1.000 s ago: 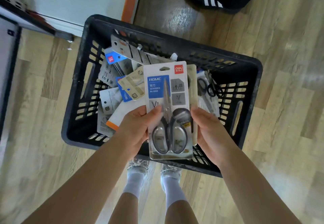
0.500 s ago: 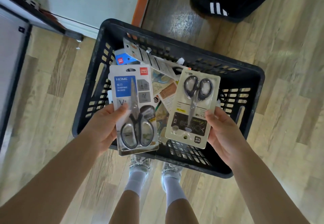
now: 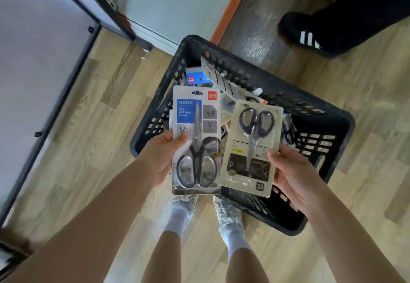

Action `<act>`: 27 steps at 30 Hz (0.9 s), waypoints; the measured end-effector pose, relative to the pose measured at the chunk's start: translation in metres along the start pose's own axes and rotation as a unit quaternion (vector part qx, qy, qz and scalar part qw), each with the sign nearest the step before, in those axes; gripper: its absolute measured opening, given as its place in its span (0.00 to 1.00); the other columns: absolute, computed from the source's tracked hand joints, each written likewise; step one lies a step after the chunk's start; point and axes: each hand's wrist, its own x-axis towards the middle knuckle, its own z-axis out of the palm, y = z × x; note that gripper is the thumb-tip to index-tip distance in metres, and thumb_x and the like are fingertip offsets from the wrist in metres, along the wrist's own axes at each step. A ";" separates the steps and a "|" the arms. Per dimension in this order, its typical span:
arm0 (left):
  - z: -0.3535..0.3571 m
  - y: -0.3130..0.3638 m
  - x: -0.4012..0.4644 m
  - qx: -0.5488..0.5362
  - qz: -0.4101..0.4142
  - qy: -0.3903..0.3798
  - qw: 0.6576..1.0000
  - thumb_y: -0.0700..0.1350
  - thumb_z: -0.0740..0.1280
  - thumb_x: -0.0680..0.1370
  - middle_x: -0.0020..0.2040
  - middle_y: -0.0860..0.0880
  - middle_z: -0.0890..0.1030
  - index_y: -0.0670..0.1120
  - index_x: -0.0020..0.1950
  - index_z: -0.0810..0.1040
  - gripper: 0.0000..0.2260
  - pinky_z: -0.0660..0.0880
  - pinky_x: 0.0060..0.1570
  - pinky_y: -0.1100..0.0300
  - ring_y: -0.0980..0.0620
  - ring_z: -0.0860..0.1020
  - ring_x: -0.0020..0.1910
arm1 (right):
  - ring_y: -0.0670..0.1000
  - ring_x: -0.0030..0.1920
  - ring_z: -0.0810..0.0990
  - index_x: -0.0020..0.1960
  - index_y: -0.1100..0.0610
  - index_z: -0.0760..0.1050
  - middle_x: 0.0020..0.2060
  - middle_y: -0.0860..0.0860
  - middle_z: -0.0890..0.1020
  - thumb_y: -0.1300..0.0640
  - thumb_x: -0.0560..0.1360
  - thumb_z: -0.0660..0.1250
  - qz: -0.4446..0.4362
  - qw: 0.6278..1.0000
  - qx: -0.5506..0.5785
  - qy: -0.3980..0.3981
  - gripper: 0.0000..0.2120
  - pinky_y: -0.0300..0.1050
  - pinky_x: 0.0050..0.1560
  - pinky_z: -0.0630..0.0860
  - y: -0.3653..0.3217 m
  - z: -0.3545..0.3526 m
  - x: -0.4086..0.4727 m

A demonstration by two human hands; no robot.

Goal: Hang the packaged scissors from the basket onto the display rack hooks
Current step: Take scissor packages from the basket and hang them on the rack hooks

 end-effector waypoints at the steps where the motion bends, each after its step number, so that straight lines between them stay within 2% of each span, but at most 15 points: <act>1: -0.003 0.001 -0.007 -0.013 0.006 0.011 1.000 0.41 0.65 0.76 0.40 0.48 0.84 0.43 0.50 0.80 0.05 0.79 0.34 0.61 0.53 0.82 0.37 | 0.55 0.48 0.82 0.55 0.59 0.78 0.47 0.57 0.84 0.64 0.78 0.59 -0.004 1.000 -0.017 -0.006 0.11 0.52 0.47 0.76 -0.007 0.000 -0.005; 6: -0.015 0.005 -0.065 -0.062 0.036 0.062 0.995 0.41 0.67 0.75 0.40 0.46 0.84 0.44 0.47 0.80 0.03 0.78 0.38 0.55 0.48 0.81 0.40 | 0.61 0.54 0.80 0.57 0.63 0.76 0.53 0.61 0.82 0.62 0.76 0.62 -0.030 0.994 -0.088 -0.055 0.12 0.62 0.55 0.74 -0.051 0.007 -0.047; 9: -0.017 0.014 -0.117 -0.090 0.063 0.078 0.991 0.41 0.67 0.77 0.43 0.44 0.84 0.44 0.46 0.80 0.03 0.80 0.42 0.53 0.47 0.82 0.40 | 0.61 0.53 0.79 0.54 0.62 0.77 0.52 0.62 0.81 0.55 0.67 0.72 -0.065 0.985 -0.131 -0.089 0.18 0.58 0.52 0.76 -0.086 0.025 -0.086; 11: -0.021 0.023 -0.159 -0.098 0.091 0.099 0.986 0.42 0.69 0.76 0.45 0.42 0.84 0.43 0.46 0.81 0.03 0.79 0.49 0.49 0.45 0.82 0.43 | 0.61 0.52 0.79 0.52 0.61 0.76 0.50 0.61 0.80 0.60 0.73 0.66 -0.087 0.975 -0.167 -0.120 0.09 0.56 0.52 0.76 -0.108 0.043 -0.116; 13: -0.024 0.037 -0.206 -0.113 0.125 0.112 0.979 0.44 0.70 0.76 0.48 0.42 0.84 0.42 0.50 0.82 0.07 0.78 0.54 0.47 0.43 0.81 0.47 | 0.59 0.52 0.79 0.53 0.60 0.75 0.51 0.60 0.81 0.63 0.78 0.60 -0.101 0.963 -0.203 -0.144 0.07 0.57 0.54 0.75 -0.129 0.067 -0.150; 15: -0.030 0.050 -0.253 -0.134 0.164 0.129 0.969 0.44 0.68 0.77 0.48 0.42 0.84 0.40 0.54 0.81 0.10 0.79 0.51 0.50 0.43 0.82 0.47 | 0.59 0.52 0.80 0.56 0.61 0.75 0.52 0.60 0.81 0.63 0.79 0.59 -0.130 0.944 -0.242 -0.180 0.09 0.57 0.51 0.77 -0.149 0.093 -0.187; 16: -0.034 0.056 -0.277 -0.145 0.184 0.142 0.962 0.44 0.68 0.77 0.46 0.43 0.84 0.39 0.55 0.80 0.10 0.80 0.47 0.54 0.44 0.82 0.44 | 0.58 0.50 0.80 0.56 0.61 0.75 0.51 0.60 0.82 0.64 0.79 0.59 -0.150 0.931 -0.262 -0.204 0.09 0.54 0.47 0.78 -0.159 0.107 -0.207; 18: -0.046 0.065 -0.325 -0.177 0.222 0.157 0.946 0.43 0.67 0.77 0.40 0.44 0.84 0.39 0.52 0.81 0.08 0.80 0.37 0.60 0.48 0.81 0.36 | 0.53 0.43 0.83 0.53 0.61 0.76 0.44 0.56 0.84 0.65 0.78 0.59 -0.190 0.906 -0.290 -0.240 0.08 0.48 0.38 0.80 -0.177 0.135 -0.245; 21: -0.067 0.070 -0.390 -0.208 0.272 0.181 0.922 0.43 0.67 0.78 0.41 0.44 0.84 0.41 0.48 0.82 0.07 0.79 0.34 0.61 0.50 0.81 0.34 | 0.48 0.36 0.83 0.50 0.57 0.77 0.37 0.51 0.85 0.66 0.78 0.60 -0.239 0.871 -0.320 -0.286 0.09 0.43 0.35 0.80 -0.201 0.175 -0.304; 24: -0.088 0.077 -0.454 -0.218 0.317 0.212 0.898 0.44 0.66 0.78 0.42 0.41 0.83 0.36 0.54 0.80 0.12 0.79 0.42 0.54 0.46 0.81 0.37 | 0.51 0.44 0.83 0.54 0.56 0.77 0.45 0.54 0.84 0.63 0.78 0.62 -0.284 0.836 -0.356 -0.307 0.08 0.51 0.48 0.79 -0.215 0.213 -0.362; 27: -0.106 0.080 -0.524 -0.207 0.370 0.245 0.872 0.46 0.65 0.79 0.43 0.39 0.83 0.38 0.57 0.78 0.14 0.79 0.44 0.49 0.42 0.81 0.37 | 0.56 0.52 0.80 0.61 0.61 0.74 0.52 0.57 0.81 0.62 0.78 0.63 -0.321 0.801 -0.373 -0.341 0.12 0.56 0.57 0.76 -0.222 0.249 -0.426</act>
